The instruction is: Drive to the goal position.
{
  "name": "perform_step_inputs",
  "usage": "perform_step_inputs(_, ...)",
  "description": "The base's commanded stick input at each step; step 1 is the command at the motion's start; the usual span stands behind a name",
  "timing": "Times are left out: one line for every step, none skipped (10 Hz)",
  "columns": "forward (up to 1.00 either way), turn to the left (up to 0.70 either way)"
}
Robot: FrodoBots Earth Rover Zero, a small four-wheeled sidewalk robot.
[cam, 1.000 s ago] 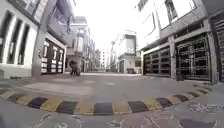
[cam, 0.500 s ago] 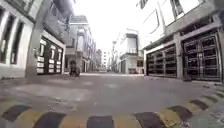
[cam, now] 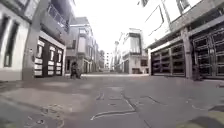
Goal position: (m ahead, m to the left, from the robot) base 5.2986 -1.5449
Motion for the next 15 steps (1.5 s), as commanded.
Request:
perform_step_inputs(1.0, 0.06)
perform_step_inputs(1.0, 0.06)
perform_step_inputs(1.0, 0.06)
perform_step_inputs(1.0, 0.06)
perform_step_inputs(1.0, 0.06)
perform_step_inputs(1.0, 0.06)
perform_step_inputs(1.0, 0.06)
perform_step_inputs(1.0, 0.06)
perform_step_inputs(1.0, 0.06)
perform_step_inputs(1.0, 0.06)
perform_step_inputs(1.0, 0.06)
perform_step_inputs(1.0, 0.06)
perform_step_inputs(1.0, 0.06)
perform_step_inputs(1.0, 0.06)
perform_step_inputs(1.0, 0.06)
